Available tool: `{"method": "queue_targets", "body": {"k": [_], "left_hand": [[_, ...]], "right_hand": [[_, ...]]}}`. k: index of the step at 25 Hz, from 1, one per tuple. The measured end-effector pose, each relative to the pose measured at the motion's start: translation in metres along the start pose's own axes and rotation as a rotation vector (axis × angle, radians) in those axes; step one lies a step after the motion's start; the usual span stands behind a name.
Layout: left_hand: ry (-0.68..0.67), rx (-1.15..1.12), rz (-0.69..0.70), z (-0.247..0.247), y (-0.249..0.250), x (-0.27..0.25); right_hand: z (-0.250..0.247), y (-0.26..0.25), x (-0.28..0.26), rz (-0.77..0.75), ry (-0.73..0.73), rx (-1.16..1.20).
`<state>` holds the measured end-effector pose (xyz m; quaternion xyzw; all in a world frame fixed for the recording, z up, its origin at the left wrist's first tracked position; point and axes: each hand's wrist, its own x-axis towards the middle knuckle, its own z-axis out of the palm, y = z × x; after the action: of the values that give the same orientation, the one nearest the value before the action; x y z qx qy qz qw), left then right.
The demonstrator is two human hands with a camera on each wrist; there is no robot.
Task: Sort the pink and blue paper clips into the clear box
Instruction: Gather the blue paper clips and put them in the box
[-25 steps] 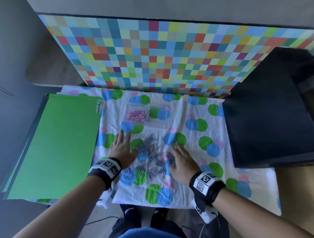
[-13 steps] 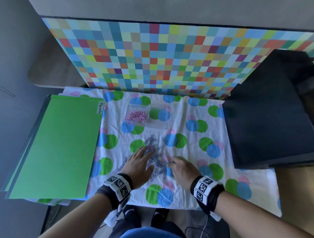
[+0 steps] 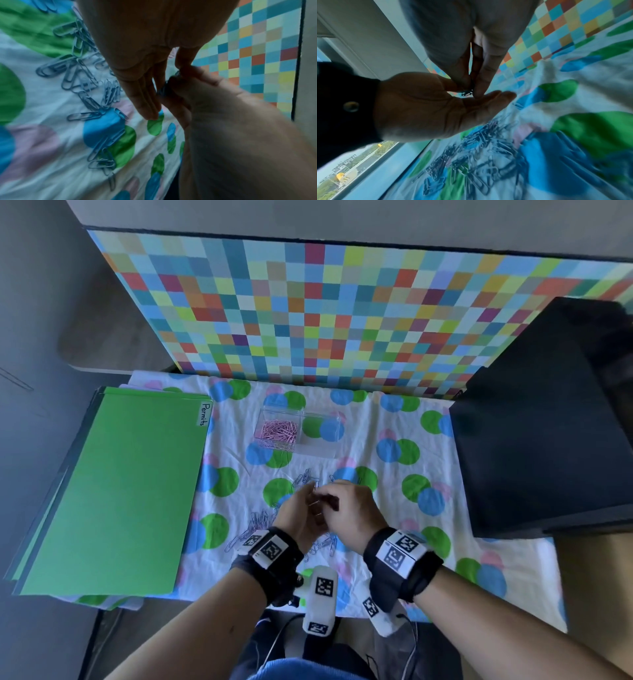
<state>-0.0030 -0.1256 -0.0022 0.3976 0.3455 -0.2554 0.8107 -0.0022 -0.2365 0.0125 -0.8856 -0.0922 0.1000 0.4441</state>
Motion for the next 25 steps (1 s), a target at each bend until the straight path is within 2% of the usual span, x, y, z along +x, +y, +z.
{"method": "queue_targets", "body": {"k": [4,6,8,10,13,14,16,18,20,25], "left_hand": [[-0.007,-0.078,0.09,0.002,0.013,-0.003],[-0.009,-0.08,0.098,0.0,0.018,-0.005],[0.03,-0.089,0.059,-0.005,0.021,-0.005],[0.073,-0.096,0.043,-0.013,0.025,-0.006],[0.115,-0.093,0.045,-0.025,0.026,-0.007],[0.127,-0.088,0.046,-0.028,0.024,-0.007],[0.136,-0.068,0.047,-0.033,0.02,-0.006],[0.143,-0.034,0.036,-0.036,0.017,-0.004],[0.138,-0.024,0.029,-0.038,0.013,-0.003],[0.115,-0.027,0.002,-0.038,0.005,-0.002]], "right_hand": [[-0.001,-0.009,0.002,-0.116,-0.094,-0.006],[-0.01,-0.008,-0.001,-0.135,-0.086,0.064],[-0.024,0.007,-0.006,-0.091,-0.003,0.073],[-0.041,0.03,-0.016,0.003,0.009,-0.077],[-0.047,0.058,-0.041,0.152,-0.313,-0.411],[-0.041,0.064,-0.048,0.133,-0.394,-0.469],[-0.026,0.07,-0.057,-0.009,-0.46,-0.527],[-0.018,0.072,-0.065,-0.194,-0.474,-0.608],[-0.018,0.079,-0.072,-0.273,-0.404,-0.638],[-0.03,0.094,-0.065,-0.22,-0.364,-0.657]]}}
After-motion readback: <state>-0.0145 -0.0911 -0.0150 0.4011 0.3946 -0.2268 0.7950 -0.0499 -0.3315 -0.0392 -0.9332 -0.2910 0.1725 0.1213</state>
